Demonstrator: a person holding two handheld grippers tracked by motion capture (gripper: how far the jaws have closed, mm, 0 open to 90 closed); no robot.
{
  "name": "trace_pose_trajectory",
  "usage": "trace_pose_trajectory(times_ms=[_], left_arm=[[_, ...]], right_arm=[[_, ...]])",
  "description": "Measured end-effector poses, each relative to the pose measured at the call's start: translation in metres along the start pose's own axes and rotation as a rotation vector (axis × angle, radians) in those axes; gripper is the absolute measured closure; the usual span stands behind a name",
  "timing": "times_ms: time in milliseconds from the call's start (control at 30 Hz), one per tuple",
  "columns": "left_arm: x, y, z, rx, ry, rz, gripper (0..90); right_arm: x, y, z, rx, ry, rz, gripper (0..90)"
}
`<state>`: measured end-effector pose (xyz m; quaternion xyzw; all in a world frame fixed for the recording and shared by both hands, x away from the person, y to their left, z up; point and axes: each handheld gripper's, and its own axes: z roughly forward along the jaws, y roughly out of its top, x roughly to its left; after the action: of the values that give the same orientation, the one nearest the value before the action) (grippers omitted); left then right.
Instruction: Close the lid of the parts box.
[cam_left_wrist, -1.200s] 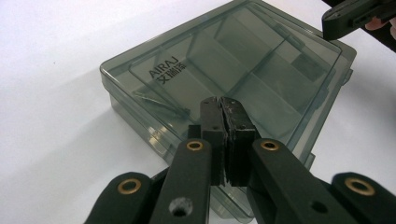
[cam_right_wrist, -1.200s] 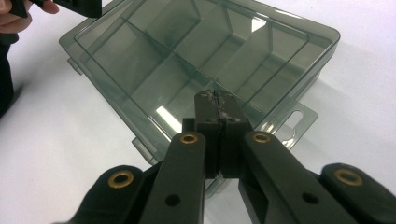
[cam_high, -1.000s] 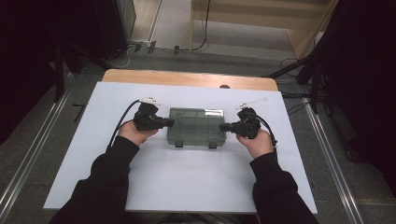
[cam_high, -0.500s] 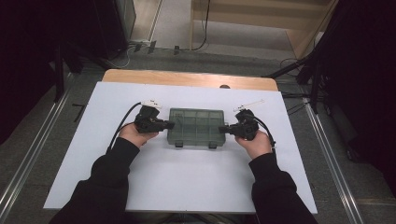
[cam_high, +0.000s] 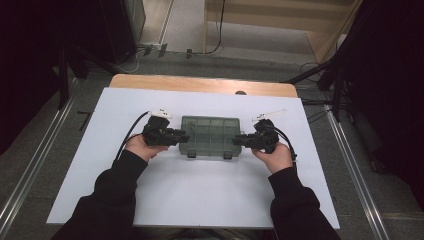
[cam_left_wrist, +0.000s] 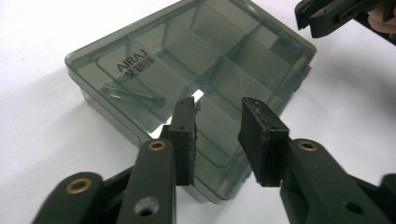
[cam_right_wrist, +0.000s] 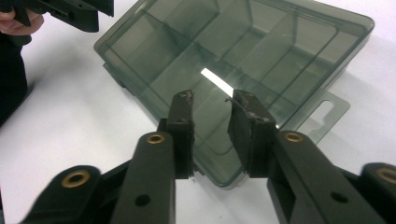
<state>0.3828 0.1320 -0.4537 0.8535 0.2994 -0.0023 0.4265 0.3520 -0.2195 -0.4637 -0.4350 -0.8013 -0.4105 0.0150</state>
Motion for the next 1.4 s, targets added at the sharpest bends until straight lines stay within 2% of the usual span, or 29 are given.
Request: trace_pose_trajectory(times_ms=[167,233,467,633,833,967,1100,1200,1400], left_arm=[[-0.005,-0.003,-0.005,-0.007,-0.006,0.009,59.1],[-0.006,-0.004,-0.007,-0.004,-0.017,0.000,53.5],[-0.010,-0.010,-0.013,-0.013,-0.034,-0.004,43.2],[-0.015,-0.016,-0.018,-0.021,-0.037,0.009,40.1],[-0.020,-0.024,-0.023,-0.029,-0.035,0.027,37.0],[-0.022,-0.030,-0.027,-0.036,-0.042,0.015,33.2],[-0.025,-0.036,-0.030,-0.036,-0.019,0.026,33.1],[-0.027,-0.041,-0.032,-0.045,-0.023,0.027,29.3],[-0.031,-0.052,-0.039,-0.048,0.001,0.042,28.8]], right_arm=[[0.006,-0.003,-0.001,-0.002,0.012,-0.023,61.3],[0.008,-0.004,-0.002,-0.005,0.019,-0.031,58.0],[0.016,-0.010,-0.005,-0.010,0.023,-0.062,46.2],[0.021,-0.015,-0.007,-0.020,0.023,-0.075,39.6],[0.028,-0.022,-0.011,-0.023,0.027,-0.087,35.0],[0.032,-0.027,-0.012,-0.026,0.029,-0.098,32.7],[0.036,-0.031,-0.013,-0.017,0.037,-0.108,30.5],[0.039,-0.034,-0.013,-0.023,0.045,-0.107,29.6],[0.041,-0.041,-0.014,-0.032,0.052,-0.105,27.0]])
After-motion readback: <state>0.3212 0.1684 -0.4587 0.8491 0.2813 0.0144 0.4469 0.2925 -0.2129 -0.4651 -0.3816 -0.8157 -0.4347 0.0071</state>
